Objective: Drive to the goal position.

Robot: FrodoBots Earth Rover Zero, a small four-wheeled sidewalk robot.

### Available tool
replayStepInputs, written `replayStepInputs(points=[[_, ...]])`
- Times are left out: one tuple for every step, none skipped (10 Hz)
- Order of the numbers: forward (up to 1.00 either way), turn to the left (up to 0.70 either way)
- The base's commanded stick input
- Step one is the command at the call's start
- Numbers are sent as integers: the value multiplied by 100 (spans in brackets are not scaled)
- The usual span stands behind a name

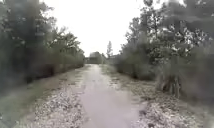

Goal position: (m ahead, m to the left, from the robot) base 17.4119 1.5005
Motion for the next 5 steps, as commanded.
replayStepInputs(points=[[70,0],[70,0],[70,0],[70,0],[70,0]])
